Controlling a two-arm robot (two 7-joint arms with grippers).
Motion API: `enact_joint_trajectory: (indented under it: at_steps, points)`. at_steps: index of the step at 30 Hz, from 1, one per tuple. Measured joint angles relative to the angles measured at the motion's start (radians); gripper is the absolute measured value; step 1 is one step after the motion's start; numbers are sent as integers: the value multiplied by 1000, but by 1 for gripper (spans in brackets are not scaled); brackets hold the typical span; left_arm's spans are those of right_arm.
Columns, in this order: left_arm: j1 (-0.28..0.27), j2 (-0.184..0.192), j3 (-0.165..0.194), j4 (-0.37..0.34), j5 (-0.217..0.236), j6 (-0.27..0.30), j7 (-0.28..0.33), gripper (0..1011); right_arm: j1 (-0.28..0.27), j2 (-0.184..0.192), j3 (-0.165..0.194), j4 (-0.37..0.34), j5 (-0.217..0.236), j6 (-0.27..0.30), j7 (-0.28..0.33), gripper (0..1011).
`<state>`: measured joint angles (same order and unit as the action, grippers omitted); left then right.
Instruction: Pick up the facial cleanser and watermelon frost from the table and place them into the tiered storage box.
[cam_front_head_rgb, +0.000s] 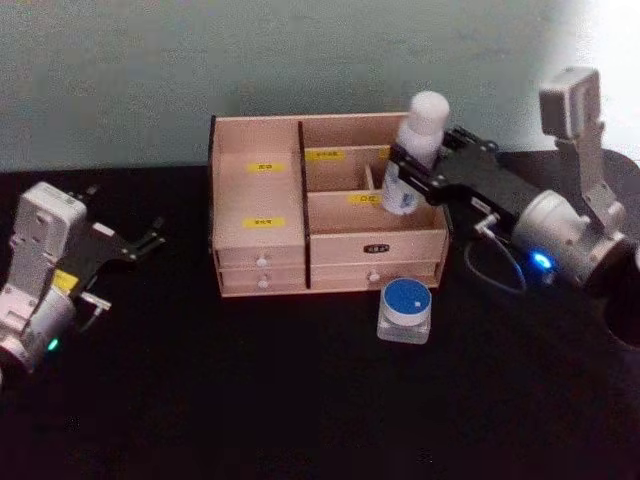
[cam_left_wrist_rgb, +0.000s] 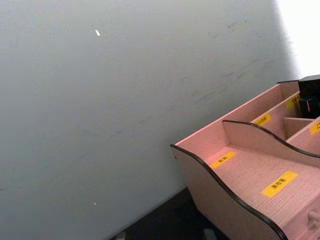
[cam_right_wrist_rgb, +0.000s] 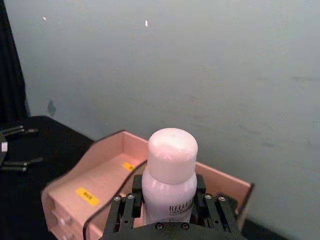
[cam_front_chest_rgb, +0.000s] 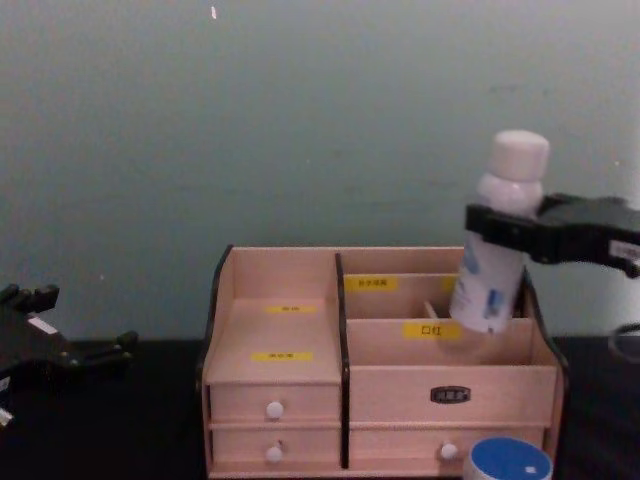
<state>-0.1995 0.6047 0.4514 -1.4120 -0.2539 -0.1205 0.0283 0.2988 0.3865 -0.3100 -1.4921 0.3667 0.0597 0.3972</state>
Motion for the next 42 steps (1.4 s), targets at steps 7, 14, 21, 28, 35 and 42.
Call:
enact_joint_trajectory:
  at_steps: [7,14,21,28,35,42]
  points:
    - [0,0,0,0,0,0,0,1001,91,-41,-36,95,-9,-8,18,591]
    - [0,0,0,0,0,0,0,1001,165,-76,-60,180,-17,-14,28,592]
    - [0,0,0,0,0,0,0,1001,228,-111,-81,268,-20,-17,42,592]
    - [0,0,0,0,0,0,0,1001,252,-128,-93,313,-22,-21,49,591]
    - [0,0,0,0,0,0,0,1001,268,-142,-100,349,-26,-31,52,592]
    - [0,0,0,0,0,0,0,1001,277,-151,-107,377,-34,-36,54,592]
